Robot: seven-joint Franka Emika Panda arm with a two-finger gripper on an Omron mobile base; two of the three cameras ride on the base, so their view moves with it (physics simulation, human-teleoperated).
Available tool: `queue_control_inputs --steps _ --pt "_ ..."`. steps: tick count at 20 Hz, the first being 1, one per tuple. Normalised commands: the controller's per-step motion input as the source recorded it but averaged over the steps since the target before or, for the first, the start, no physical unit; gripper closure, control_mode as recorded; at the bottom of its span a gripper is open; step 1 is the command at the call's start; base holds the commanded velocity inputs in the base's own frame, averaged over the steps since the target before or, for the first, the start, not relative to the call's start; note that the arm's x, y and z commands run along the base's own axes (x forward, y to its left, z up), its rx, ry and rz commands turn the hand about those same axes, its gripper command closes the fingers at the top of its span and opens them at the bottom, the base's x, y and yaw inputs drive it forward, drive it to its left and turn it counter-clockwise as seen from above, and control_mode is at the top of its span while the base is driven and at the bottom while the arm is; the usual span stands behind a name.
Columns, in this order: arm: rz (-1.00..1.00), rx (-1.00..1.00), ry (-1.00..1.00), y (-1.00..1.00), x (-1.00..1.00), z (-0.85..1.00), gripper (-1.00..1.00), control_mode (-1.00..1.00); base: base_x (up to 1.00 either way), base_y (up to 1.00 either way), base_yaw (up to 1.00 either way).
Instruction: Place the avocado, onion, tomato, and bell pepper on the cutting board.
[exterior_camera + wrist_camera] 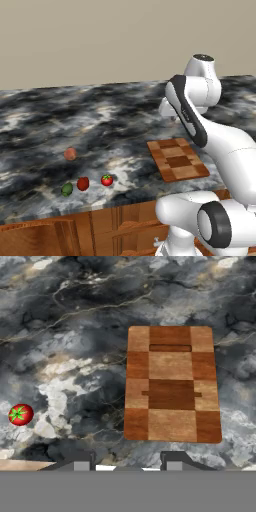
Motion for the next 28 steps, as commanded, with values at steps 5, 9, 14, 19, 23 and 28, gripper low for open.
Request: queue_control_inputs --steps 5,9,14,19,23,28 --pt "0.01 0.0 -0.01 0.09 -0.23 0.0 -1.0 -1.0 0.0 0.0 0.0" --pt "-0.02 0.0 0.0 0.52 -0.16 -0.1 -1.0 -1.0 0.0 0.0 0.0" --pt "-0.01 -0.08 0.0 0.45 -0.25 -0.22 -1.0 -1.0 0.0 0.0 0.0" --pt "-0.01 -0.06 0.05 0.44 -0.11 -0.42 -1.0 -1.0 0.0 0.0 0.0" --pt "-0.02 0.0 0.1 0.43 -0.04 -0.41 -1.0 -1.0 0.0 0.0 0.0" --pt "-0.02 0.0 0.18 0.46 -0.03 -0.31 -1.0 -1.0 0.0 0.0 0.0"
